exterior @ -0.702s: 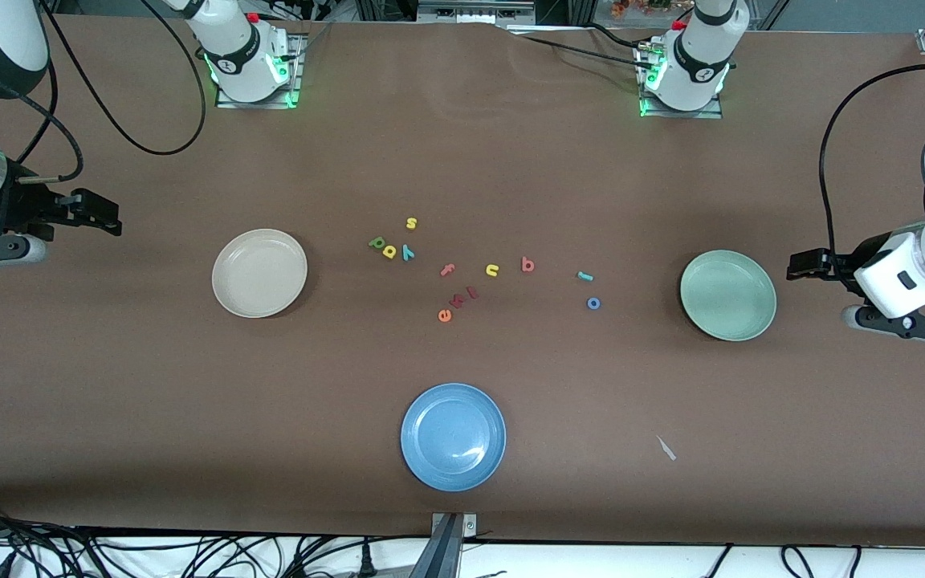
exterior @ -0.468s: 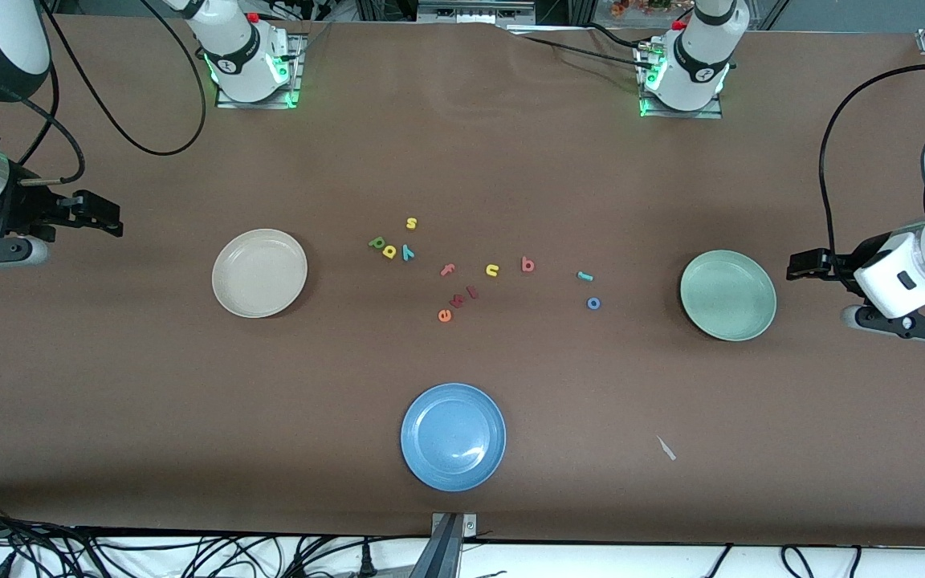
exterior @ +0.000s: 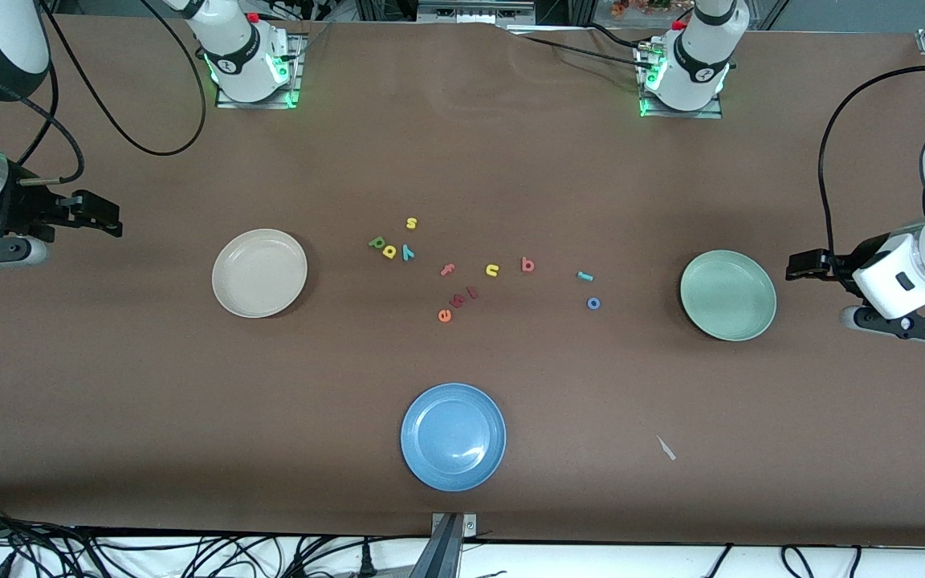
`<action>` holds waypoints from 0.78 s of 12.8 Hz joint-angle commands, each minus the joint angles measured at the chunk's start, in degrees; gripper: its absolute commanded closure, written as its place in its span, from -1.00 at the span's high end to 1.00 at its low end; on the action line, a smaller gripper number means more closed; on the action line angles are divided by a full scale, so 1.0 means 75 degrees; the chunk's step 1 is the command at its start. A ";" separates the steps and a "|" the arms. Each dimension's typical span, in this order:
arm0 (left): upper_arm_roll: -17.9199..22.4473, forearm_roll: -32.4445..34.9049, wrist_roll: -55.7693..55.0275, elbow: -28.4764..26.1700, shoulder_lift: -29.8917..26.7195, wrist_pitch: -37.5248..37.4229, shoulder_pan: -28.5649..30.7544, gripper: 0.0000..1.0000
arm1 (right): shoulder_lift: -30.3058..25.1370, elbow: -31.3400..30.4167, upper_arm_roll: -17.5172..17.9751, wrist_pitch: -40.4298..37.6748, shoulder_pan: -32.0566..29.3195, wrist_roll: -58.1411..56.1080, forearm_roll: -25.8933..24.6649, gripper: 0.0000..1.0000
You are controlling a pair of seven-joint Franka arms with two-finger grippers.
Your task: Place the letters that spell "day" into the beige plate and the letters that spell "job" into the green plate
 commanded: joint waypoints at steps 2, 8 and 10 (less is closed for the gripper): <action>0.0018 -0.0179 0.0208 -0.0065 -0.0053 0.0008 0.0015 1.00 | 0.0093 0.0146 0.0092 -0.0022 0.0000 -0.0083 -0.0066 1.00; 0.0018 -0.0179 0.0208 -0.0065 -0.0042 0.0008 0.0015 1.00 | 0.0093 0.0123 0.0092 -0.0081 0.0270 -0.0071 0.0004 1.00; 0.0018 -0.0179 0.0197 -0.0065 -0.0042 0.0008 0.0015 1.00 | 0.0140 0.0123 0.0080 -0.0092 0.0270 -0.0083 0.0004 1.00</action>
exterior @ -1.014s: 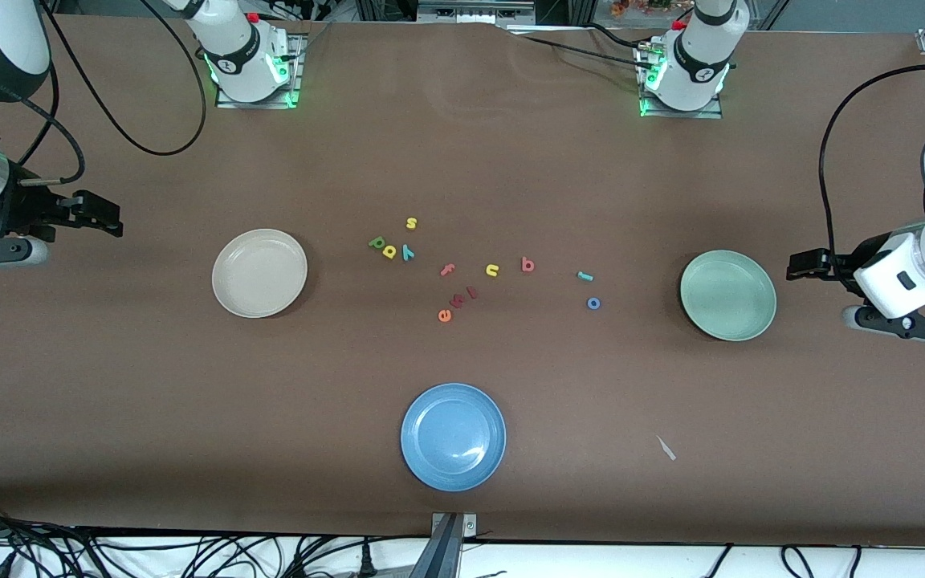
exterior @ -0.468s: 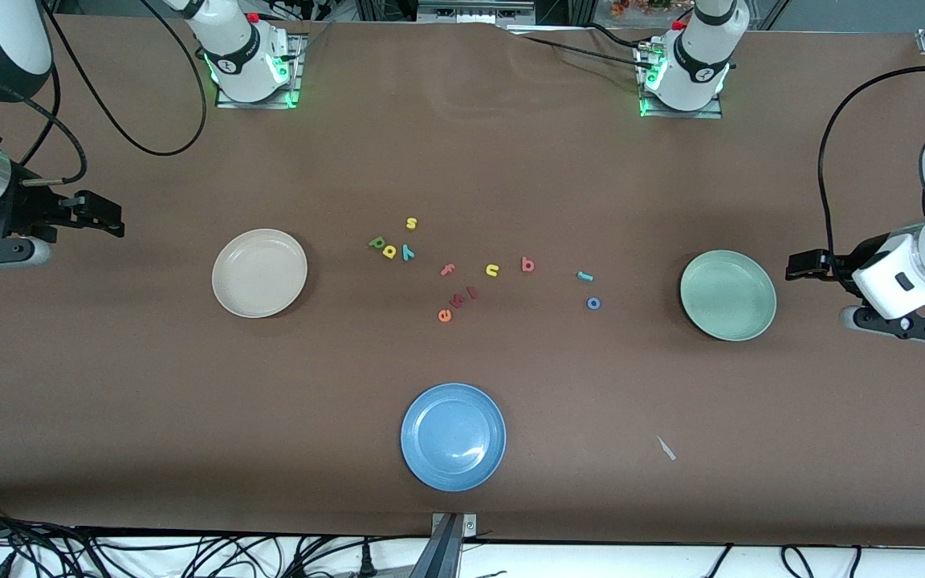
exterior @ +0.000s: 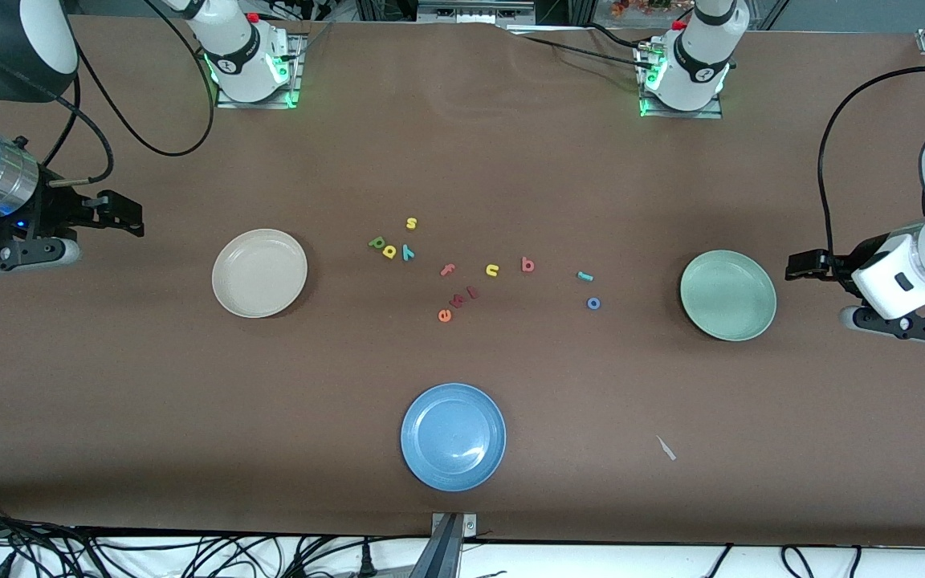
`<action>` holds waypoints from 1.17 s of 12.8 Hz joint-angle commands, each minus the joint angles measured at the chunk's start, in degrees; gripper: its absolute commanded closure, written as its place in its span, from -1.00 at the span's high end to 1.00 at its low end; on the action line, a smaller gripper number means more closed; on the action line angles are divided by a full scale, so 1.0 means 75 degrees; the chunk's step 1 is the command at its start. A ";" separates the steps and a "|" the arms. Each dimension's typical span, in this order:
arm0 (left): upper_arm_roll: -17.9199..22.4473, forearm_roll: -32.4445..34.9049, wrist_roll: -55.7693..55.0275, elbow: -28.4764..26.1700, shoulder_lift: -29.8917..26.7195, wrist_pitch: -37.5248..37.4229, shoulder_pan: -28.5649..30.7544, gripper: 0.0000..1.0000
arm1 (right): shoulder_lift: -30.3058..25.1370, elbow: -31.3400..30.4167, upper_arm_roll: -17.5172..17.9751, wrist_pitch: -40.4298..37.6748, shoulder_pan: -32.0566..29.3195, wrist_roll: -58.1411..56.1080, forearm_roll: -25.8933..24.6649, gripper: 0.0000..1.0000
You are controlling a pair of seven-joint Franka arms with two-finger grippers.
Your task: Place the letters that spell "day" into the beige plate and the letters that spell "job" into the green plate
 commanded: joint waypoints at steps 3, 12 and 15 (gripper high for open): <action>0.0018 -0.0179 0.0208 -0.0058 -0.0047 0.0008 0.0015 1.00 | 0.0087 0.0099 0.0005 -0.0094 -0.0025 -0.0059 0.0026 1.00; 0.0018 -0.0179 0.0208 -0.0069 -0.0012 0.0020 0.0027 1.00 | 0.0064 0.0029 -0.0018 -0.0093 -0.0025 0.0023 0.0354 1.00; 0.0018 -0.0179 0.0208 -0.0069 0.0000 0.0032 0.0027 1.00 | 0.0064 0.0017 -0.0018 -0.0105 -0.0036 -0.0012 0.0354 1.00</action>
